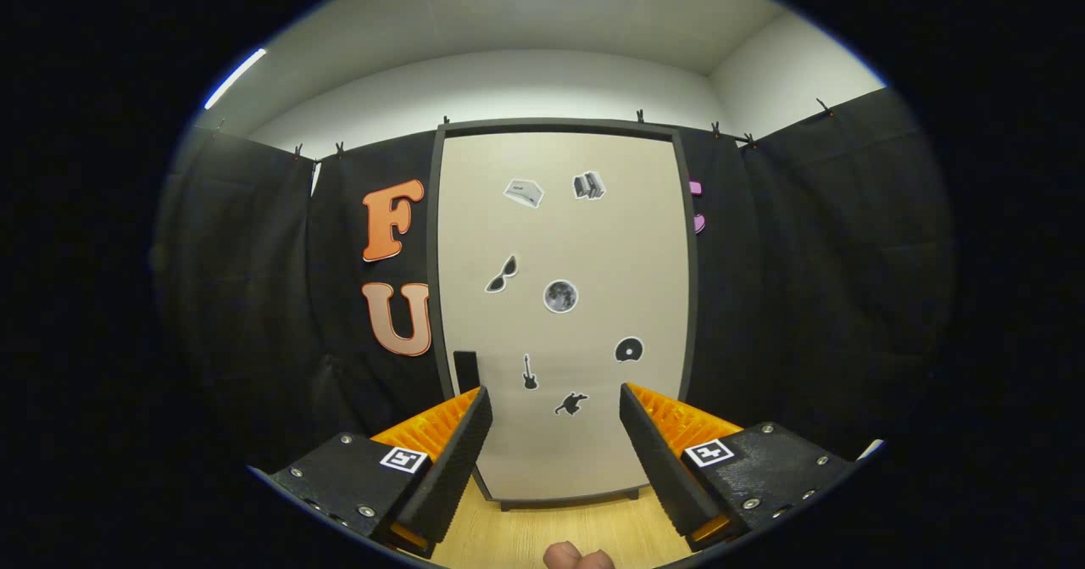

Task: Open the shoe cabinet door, grab the shoes and put them into the shoe cabinet, then close the shoe cabinet door.

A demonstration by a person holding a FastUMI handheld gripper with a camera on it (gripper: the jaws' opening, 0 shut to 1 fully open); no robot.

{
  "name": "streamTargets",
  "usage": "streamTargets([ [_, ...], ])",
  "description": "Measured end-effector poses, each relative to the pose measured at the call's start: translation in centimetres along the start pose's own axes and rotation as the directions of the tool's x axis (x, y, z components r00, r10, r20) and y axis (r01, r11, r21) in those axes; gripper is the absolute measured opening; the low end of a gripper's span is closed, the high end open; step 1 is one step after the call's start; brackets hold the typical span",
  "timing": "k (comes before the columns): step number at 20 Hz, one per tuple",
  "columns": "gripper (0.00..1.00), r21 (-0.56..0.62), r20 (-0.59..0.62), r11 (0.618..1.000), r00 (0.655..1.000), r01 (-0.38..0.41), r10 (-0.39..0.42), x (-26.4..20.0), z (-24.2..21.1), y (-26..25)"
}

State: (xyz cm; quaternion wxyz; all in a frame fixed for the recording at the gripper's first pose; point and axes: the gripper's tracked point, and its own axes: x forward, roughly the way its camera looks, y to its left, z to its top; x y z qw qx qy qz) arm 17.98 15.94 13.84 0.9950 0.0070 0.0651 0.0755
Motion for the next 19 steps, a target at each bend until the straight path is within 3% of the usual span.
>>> streamTargets([
  [10, 0.95, 0.023, 0.009, 1.000, 1.000, -0.015, 0.015, -8.4, 0.2, -9.3],
  [19, 0.95, 0.018, 0.035, 1.000, 0.999, -0.015, 0.015, -9.4, 0.7, -11.0],
])
